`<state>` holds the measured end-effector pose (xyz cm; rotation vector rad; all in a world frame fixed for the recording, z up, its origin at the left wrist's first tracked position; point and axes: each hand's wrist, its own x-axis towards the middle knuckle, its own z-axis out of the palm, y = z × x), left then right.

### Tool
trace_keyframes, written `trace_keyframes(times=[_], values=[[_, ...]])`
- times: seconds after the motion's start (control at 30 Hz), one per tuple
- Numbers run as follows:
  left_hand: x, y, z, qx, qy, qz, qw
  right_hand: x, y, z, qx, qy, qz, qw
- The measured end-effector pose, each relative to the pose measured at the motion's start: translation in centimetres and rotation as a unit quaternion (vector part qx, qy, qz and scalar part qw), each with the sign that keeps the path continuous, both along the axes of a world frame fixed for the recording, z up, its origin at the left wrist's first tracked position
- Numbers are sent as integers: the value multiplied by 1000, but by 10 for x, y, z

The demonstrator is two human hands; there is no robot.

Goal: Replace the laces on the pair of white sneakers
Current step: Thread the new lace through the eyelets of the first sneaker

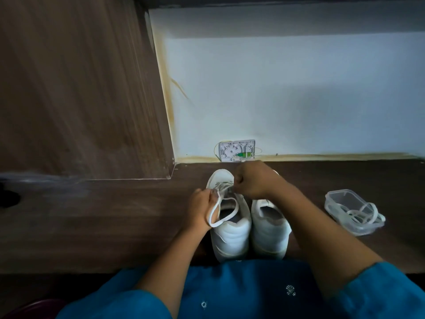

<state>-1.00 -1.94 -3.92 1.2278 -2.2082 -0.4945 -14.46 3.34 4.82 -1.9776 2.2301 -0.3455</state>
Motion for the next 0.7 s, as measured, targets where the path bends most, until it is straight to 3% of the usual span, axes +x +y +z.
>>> trace_keyframes(times=[0.1, 0.2, 0.3, 0.47, 0.6, 0.7], values=[[5, -10, 0, 39, -13, -13, 999, -1, -4, -11, -8, -9, -1, 1000], [6, -17, 6, 154, 8, -7, 988, 3, -4, -10, -37, -68, -7, 997], [3, -15, 23, 261, 131, -32, 956, 1, -5, -10, -56, -84, -2, 995], [0, -6, 65, 275, 311, -68, 907, 9, -6, -7, -105, -107, 113, 982], [7, -9, 75, 298, 430, -138, 841, 10, -12, -1, -109, -357, 35, 927], [1, -15, 72, 263, 445, -128, 847, 6, -7, 10, -19, -570, 28, 821]])
